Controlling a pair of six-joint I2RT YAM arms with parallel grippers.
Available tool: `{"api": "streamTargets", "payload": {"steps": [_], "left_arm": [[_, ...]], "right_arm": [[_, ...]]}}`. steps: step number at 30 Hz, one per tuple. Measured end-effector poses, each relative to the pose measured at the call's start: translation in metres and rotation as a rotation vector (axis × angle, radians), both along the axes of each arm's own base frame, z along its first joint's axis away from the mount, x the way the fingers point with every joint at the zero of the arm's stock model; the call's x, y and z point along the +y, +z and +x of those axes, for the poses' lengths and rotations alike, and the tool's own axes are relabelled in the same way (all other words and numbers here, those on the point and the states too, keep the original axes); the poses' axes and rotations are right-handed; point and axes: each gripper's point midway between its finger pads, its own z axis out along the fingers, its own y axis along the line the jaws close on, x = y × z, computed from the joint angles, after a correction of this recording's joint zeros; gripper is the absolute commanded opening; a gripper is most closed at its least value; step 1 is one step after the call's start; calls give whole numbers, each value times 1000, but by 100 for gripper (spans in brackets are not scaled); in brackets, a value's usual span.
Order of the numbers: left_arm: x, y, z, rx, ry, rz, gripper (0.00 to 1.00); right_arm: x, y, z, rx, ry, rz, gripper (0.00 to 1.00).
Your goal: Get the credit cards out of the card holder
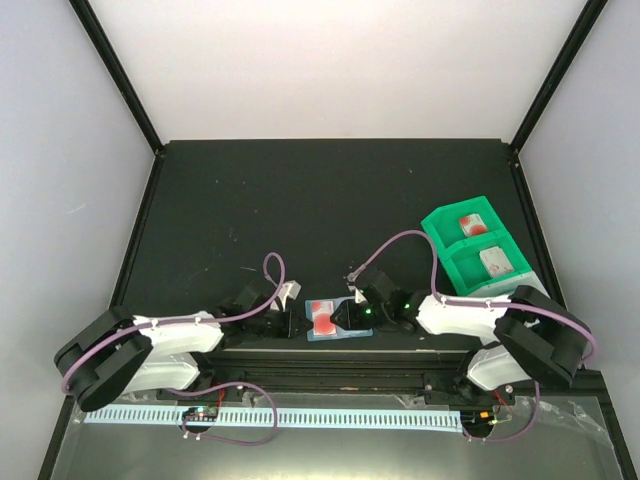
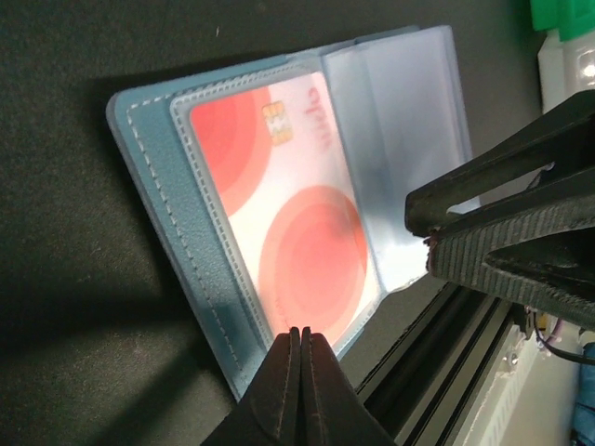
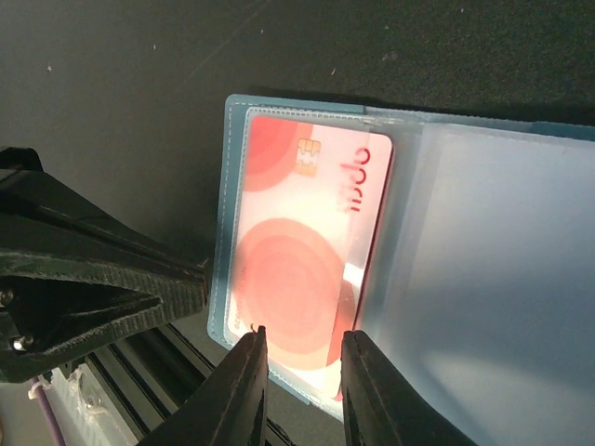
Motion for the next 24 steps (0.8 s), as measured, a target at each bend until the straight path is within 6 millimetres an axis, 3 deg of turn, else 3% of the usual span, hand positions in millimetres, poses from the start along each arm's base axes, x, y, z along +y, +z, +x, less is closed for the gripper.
{"api": "streamTargets", "payload": {"steps": [12, 24], "left_arm": [[0, -11, -4, 35, -16, 19, 2], [-1, -16, -4, 45, -16, 29, 1]], "right_arm": [[1, -16, 0, 21, 1, -29, 23], [5, -17, 3, 14, 1, -16, 23]]}}
